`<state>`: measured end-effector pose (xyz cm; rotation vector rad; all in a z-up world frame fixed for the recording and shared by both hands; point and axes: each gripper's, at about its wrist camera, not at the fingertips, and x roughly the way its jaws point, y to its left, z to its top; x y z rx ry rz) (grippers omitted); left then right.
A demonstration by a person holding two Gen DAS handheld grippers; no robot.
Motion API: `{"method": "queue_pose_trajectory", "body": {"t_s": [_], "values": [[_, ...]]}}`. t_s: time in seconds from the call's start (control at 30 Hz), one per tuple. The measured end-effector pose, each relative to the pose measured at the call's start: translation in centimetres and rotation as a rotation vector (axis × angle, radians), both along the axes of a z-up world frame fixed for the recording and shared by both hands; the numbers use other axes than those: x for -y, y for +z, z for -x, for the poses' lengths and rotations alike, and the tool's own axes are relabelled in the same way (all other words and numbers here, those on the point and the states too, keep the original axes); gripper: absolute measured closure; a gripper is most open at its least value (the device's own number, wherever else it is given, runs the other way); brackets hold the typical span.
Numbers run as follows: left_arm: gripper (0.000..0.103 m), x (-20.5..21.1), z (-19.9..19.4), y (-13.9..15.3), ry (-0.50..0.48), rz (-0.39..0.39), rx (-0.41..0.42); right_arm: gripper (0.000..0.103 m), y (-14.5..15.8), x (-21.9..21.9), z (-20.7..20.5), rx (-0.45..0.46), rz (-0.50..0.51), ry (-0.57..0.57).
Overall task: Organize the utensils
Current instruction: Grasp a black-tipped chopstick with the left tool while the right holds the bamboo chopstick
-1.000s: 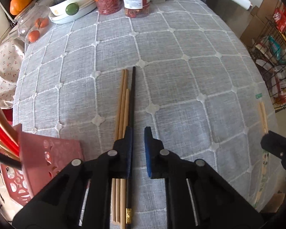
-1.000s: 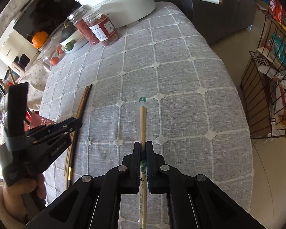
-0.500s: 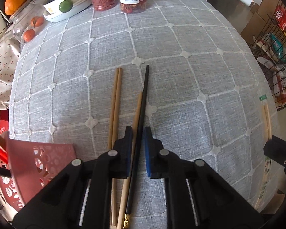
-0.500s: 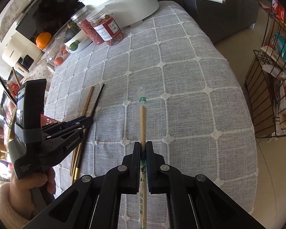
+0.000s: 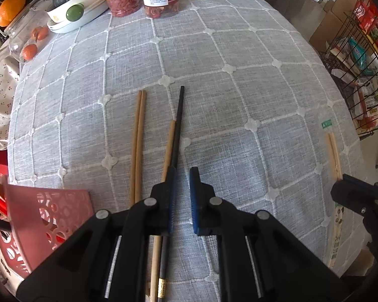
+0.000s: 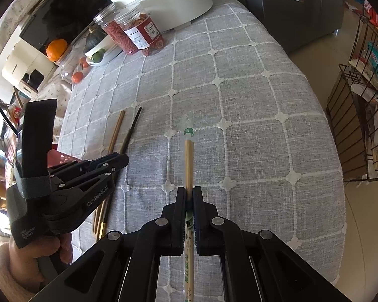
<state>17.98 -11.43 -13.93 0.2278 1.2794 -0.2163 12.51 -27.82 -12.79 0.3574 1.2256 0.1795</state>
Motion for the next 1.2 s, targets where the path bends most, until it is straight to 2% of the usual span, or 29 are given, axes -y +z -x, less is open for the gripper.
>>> {"method": "queue_pose_trajectory", "body": {"t_s": [0.33, 0.47, 0.67, 1.2], "values": [[0.090, -0.3, -1.0, -0.9, 0.012, -0.079, 0.010, 0.098, 0.1, 0.1, 0.1, 0.004, 0.001, 0.000], [0.092, -0.8, -0.5, -0.8, 0.020, -0.034, -0.004, 0.098, 0.3, 0.1, 0.4, 0.008, 0.000, -0.001], [0.093, -1.0, 0.5, 0.2, 0.003, -0.011, 0.021, 0.098, 0.2, 0.3, 0.4, 0.005, 0.001, -0.010], [0.096, 0.1, 0.2, -0.8, -0.013, -0.036, 0.010, 0.098, 0.1, 0.0, 0.4, 0.002, -0.005, 0.004]]}}
